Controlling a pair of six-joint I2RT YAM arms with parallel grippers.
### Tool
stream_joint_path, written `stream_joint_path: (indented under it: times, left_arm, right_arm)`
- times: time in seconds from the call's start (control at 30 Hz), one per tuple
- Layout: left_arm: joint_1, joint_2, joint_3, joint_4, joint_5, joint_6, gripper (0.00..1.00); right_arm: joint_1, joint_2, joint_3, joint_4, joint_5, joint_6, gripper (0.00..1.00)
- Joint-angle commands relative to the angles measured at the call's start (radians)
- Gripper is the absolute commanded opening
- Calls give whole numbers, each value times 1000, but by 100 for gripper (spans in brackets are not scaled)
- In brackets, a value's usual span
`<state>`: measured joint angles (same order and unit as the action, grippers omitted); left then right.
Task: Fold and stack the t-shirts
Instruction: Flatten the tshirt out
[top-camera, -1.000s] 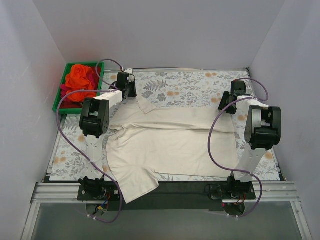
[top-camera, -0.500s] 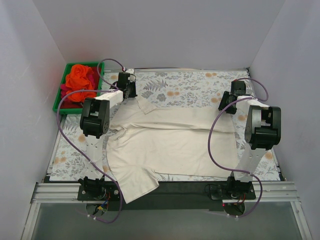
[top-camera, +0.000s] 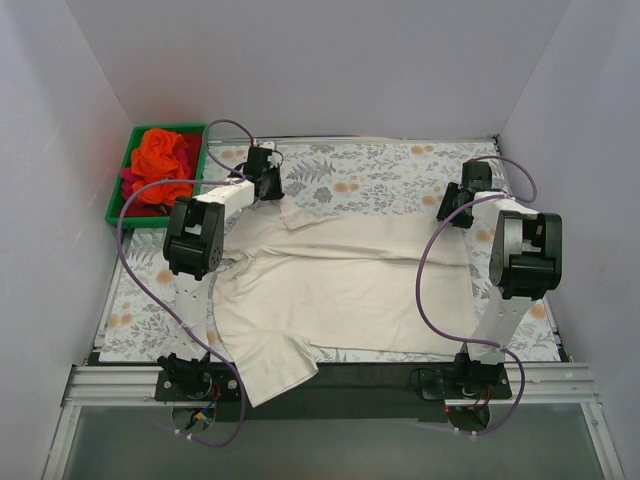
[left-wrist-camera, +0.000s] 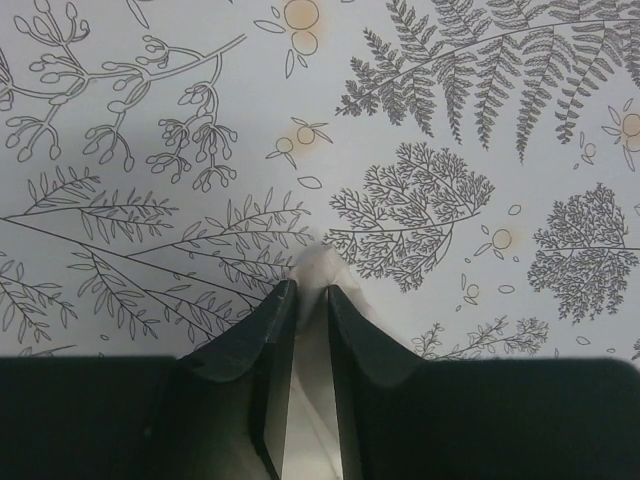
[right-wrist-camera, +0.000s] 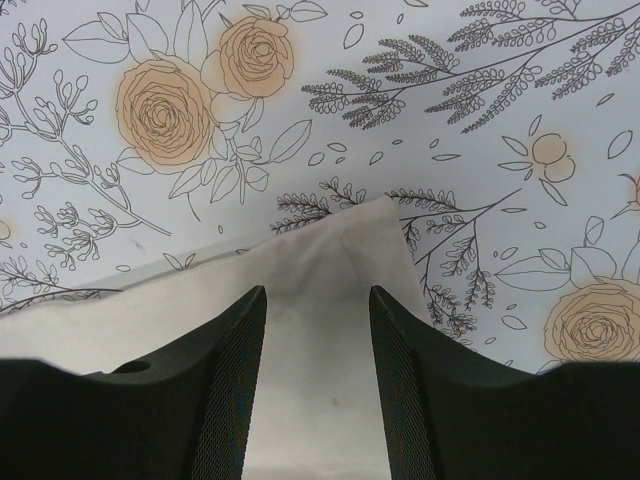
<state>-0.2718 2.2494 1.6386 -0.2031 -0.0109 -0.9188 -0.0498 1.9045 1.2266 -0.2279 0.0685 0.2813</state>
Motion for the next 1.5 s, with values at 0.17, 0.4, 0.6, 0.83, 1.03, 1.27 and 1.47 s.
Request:
stream_joint_path:
  times: [0.17, 0.4, 0.6, 0.83, 1.03, 1.27, 1.47]
  left_arm:
    - [-6, -116, 17, -30, -30, -87, 22]
    - [-4, -129, 30, -13, -78, -66, 0]
    - [-6, -163, 64, -15, -126, -42, 0]
    - [-1, -214, 93, -44, -175, -49, 0]
    - [9, -218, 66, -45, -170, -60, 0]
    - [20, -209, 64, -45, -155, -83, 0]
    - [25, -208, 64, -44, -155, -86, 0]
  right_arm:
    - [2, -38, -1, 35, 4, -11, 45]
    - [4, -42, 2, 36, 11, -16, 45]
    - [2, -39, 16, 36, 45, -28, 45]
    - [-1, -2, 53, 35, 74, -33, 45]
    - [-2, 28, 83, 35, 94, -42, 45]
    - [-4, 76, 120, 35, 113, -57, 44]
    - [-4, 119, 137, 35, 114, -62, 43]
